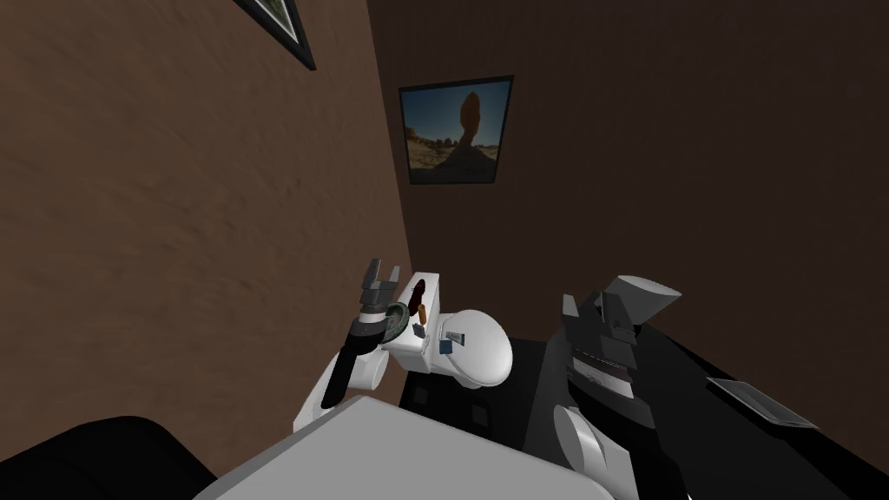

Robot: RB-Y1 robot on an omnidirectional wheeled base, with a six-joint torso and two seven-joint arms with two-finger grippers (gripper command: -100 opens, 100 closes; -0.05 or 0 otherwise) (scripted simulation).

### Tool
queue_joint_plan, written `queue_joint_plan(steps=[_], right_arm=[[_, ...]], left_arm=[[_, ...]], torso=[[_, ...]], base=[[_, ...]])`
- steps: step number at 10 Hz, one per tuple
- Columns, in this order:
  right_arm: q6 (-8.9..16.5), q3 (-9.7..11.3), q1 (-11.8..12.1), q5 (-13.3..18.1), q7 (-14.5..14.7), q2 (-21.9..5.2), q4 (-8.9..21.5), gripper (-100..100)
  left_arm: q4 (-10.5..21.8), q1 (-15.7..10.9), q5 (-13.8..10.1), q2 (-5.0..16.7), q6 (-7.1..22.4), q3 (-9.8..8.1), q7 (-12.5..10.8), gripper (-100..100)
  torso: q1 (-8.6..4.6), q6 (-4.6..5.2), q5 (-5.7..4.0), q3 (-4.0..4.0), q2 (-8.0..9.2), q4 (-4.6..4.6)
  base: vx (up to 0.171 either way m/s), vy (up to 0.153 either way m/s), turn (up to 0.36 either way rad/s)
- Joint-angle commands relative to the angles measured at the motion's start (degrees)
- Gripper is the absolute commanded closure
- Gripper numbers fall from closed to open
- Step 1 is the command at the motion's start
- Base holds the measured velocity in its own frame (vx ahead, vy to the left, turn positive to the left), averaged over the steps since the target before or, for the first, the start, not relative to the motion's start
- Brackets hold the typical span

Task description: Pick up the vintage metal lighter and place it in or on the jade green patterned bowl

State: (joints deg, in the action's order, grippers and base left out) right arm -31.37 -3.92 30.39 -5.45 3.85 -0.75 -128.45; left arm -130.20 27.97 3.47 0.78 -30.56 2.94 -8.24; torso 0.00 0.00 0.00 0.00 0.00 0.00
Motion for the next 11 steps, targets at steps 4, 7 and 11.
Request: queue_joint_plan(steps=[4,7,11], right_arm=[[0.0,0.0,0.0,0.0,0.0,0.0,0.0,0],[0.0,0.01,-0.01,0.0,0.0,0.01,0.0,0],[0.0,0.0,-0.01,0.0,0.0,0.0,0.0,0]], left_arm=[[-1.25,0.64,-0.76,5.17,5.06,-0.61,-0.28,-100],[-2.26,1.25,-1.31,6.76,8.95,-1.06,-0.52,-100],[-4.14,2.52,-2.22,8.26,14.85,-1.84,-0.95,-100]], torso=[[-0.1,0.0,-0.02,0.08,0.13,0.03],[-0.21,0.0,-0.05,0.16,0.29,0.06],[-0.12,0.0,-0.03,0.12,0.2,0.05]], base=[[-0.032,-0.025,0.02],[-0.065,-0.05,0.027],[-0.057,-0.039,0.028]])
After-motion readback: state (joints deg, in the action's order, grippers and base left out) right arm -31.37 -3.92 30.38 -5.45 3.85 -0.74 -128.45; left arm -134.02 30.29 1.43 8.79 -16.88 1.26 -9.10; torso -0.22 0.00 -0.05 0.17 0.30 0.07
